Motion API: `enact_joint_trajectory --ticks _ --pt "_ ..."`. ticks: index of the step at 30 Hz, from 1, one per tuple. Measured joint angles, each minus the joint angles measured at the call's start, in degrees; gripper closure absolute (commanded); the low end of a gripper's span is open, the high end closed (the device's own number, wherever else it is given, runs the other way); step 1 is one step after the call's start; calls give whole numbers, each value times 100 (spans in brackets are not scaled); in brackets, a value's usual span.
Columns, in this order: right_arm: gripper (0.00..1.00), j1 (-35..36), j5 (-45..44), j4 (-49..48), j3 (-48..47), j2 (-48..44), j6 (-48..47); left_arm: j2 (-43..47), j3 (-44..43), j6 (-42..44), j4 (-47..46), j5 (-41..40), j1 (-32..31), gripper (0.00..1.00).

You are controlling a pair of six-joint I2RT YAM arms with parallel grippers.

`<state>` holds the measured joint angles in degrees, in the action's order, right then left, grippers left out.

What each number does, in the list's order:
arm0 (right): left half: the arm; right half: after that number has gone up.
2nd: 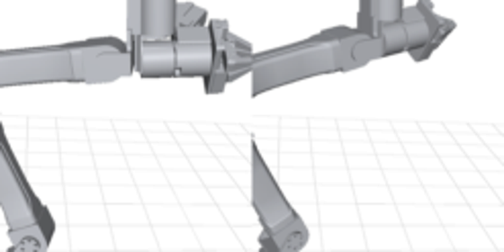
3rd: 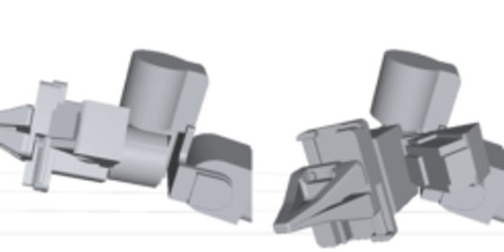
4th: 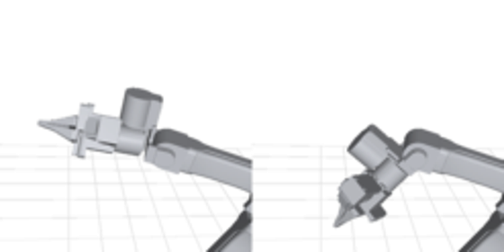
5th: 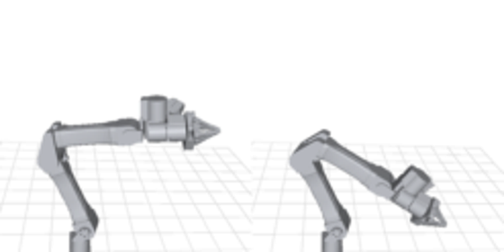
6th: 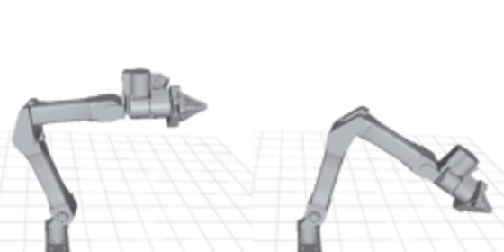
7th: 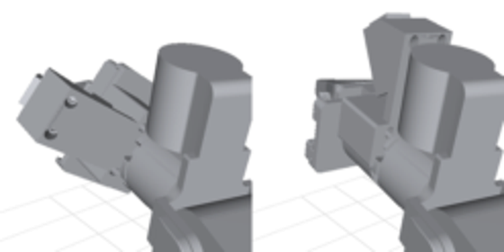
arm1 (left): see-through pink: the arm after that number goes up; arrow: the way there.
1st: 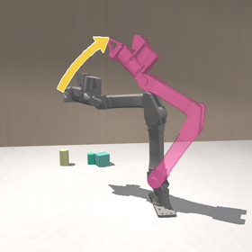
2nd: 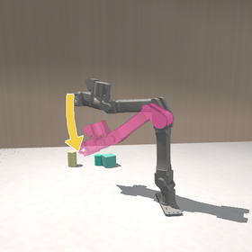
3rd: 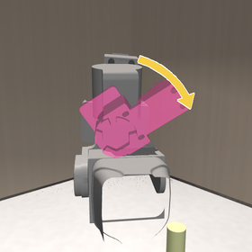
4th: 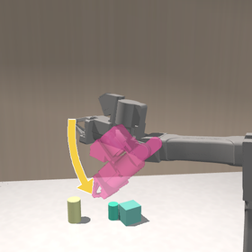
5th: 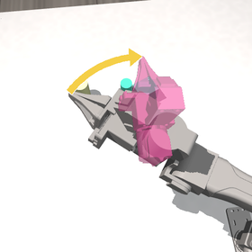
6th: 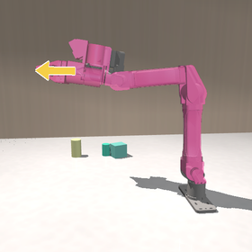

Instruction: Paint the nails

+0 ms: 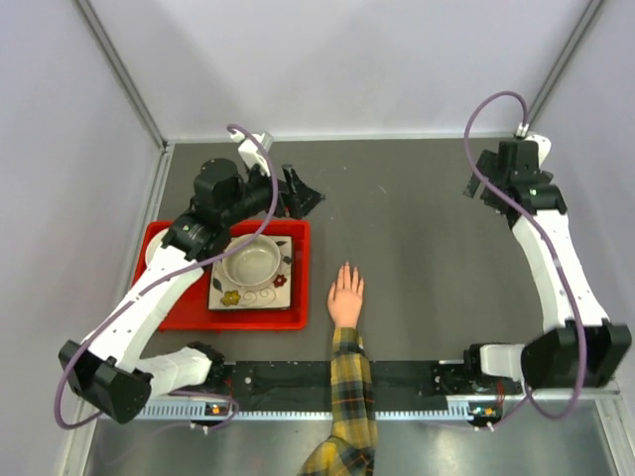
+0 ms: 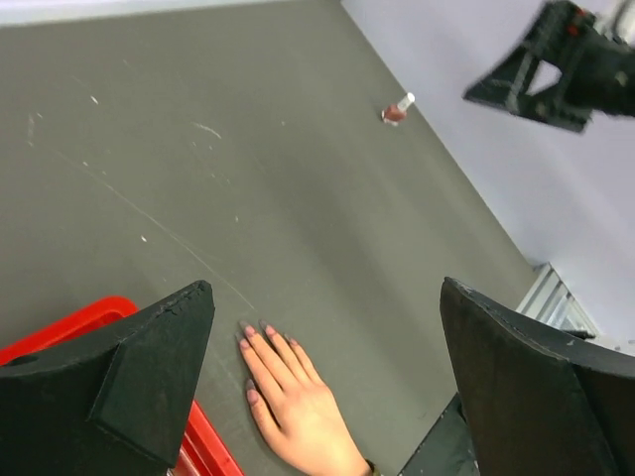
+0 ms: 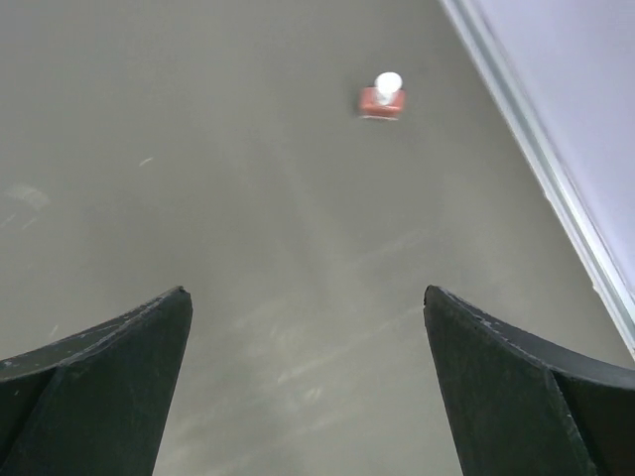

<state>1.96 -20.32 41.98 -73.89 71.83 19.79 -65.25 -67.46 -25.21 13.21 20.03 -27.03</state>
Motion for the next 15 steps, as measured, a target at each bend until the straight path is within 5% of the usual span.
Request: enact_joint_trajectory --ticks 4,15 --pt "1 -678 28 -131 -358 986 181 -234 0 42 2 -63 -271 1" --pt "28 -1799 658 -756 -1513 3136 330 -761 -114 774 195 -737 -1075 1"
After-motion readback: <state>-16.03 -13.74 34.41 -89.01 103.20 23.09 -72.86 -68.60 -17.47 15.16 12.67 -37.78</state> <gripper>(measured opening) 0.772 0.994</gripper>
